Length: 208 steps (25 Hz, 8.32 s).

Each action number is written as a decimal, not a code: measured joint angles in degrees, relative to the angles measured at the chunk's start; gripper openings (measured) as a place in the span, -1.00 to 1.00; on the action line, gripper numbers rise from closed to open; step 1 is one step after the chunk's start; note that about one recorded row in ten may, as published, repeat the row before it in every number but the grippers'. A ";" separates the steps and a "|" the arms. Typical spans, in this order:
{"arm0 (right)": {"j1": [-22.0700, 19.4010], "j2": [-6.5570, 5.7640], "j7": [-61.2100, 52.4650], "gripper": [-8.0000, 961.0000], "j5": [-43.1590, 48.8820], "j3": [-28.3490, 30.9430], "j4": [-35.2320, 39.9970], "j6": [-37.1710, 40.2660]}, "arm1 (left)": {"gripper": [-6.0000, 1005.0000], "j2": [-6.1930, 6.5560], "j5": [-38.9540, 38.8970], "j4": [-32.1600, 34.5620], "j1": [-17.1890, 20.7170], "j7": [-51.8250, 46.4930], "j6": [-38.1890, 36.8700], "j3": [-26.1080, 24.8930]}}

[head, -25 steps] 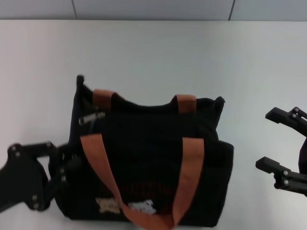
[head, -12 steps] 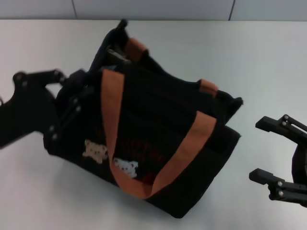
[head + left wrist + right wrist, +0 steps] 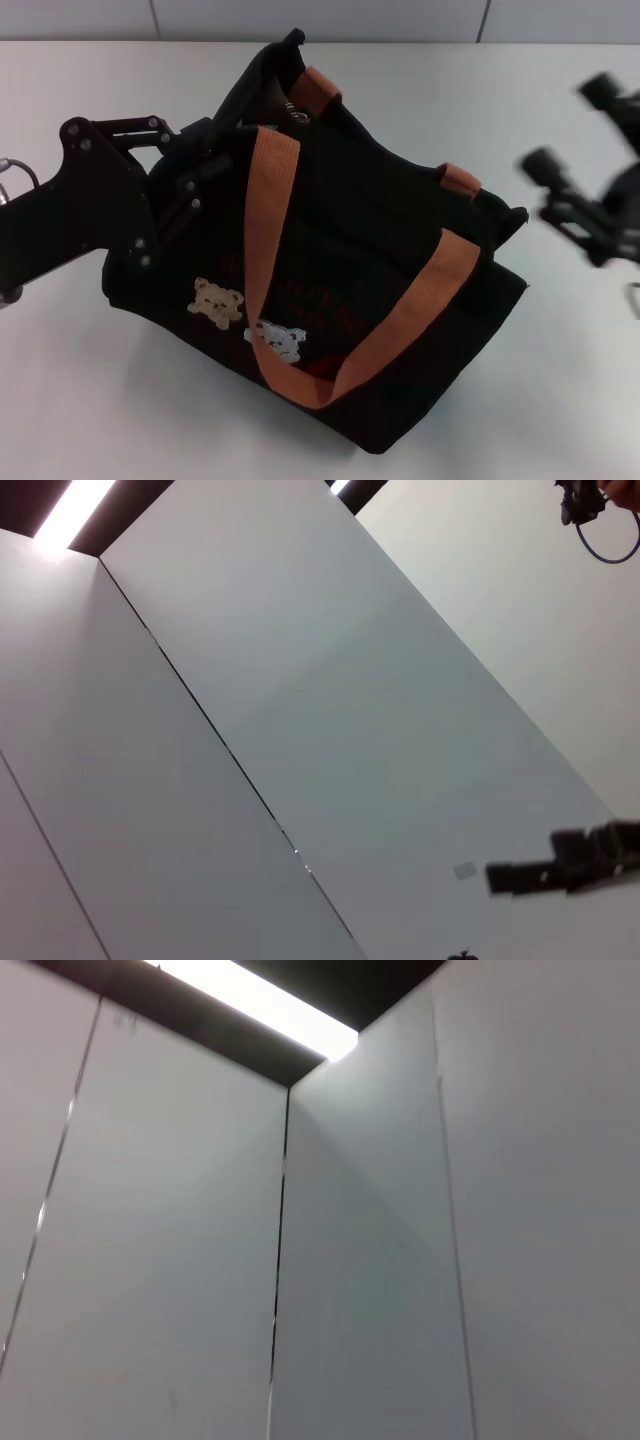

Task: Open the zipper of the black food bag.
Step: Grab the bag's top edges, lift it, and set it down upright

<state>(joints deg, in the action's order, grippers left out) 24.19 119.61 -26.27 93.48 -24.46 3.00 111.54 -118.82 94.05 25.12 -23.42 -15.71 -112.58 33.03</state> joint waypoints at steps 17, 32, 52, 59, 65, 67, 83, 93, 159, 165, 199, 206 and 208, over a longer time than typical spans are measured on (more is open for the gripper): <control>1.01 -0.19 -7.88 0.73 15.75 -10.38 5.26 -11.02 | -0.70 -0.24 -0.50 -0.79 -2.52 2.88 -2.12 1.81; -0.18 -0.20 -7.79 0.73 15.05 -6.97 6.25 -9.73 | -0.91 0.63 -5.95 -2.98 7.07 -8.44 0.91 -2.19; -1.13 -0.43 -8.31 0.70 14.97 -5.33 7.57 -2.97 | 0.11 3.28 8.24 -2.56 10.75 -24.30 16.61 -4.56; -1.24 -0.43 -8.34 0.69 14.97 -5.12 7.83 -2.00 | 0.34 2.04 8.47 -2.56 10.04 -19.86 15.55 -4.56; -1.35 -0.42 -8.40 0.67 14.97 -4.43 8.11 -0.41 | 0.35 1.63 8.64 -2.73 9.80 -17.03 15.35 -3.76; -1.51 -0.43 -8.70 0.67 14.98 -3.81 8.42 0.34 | 0.13 1.50 8.65 -2.81 9.67 -16.68 15.60 -3.84; -3.07 -0.42 -9.06 0.64 14.98 -0.76 9.47 3.31 | -0.81 0.44 8.19 -2.90 9.62 -13.03 15.65 -4.21; -0.96 -0.34 -9.36 0.63 17.29 0.43 9.50 4.79 | -0.81 0.31 4.69 -2.24 8.14 -9.17 10.53 -4.63; -3.63 -0.27 -15.15 0.51 20.14 14.62 1.49 0.07 | -0.81 -0.37 3.22 -16.28 -1.19 40.48 3.99 8.90; -1.28 -0.15 -17.44 0.50 21.70 12.58 0.39 -0.84 | -0.81 -0.35 3.29 -16.74 -1.41 40.64 3.91 8.90; -5.67 -0.34 -8.87 -0.11 23.29 11.72 6.52 -0.33 | -0.81 -0.35 3.13 -16.86 -1.82 40.71 3.59 8.90; -3.48 -0.03 -3.69 -0.09 23.33 9.85 4.67 -2.32 | -0.81 -0.35 3.15 -16.86 -1.99 40.62 3.59 8.90; -2.88 0.01 -2.35 -0.09 23.33 9.60 3.66 -3.46 | -0.81 -0.35 3.14 -16.86 -2.11 40.61 3.60 8.90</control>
<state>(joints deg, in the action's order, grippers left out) 21.31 119.61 -28.63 116.81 -14.86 6.67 108.08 -119.18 97.19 8.26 -25.53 24.90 -108.98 41.92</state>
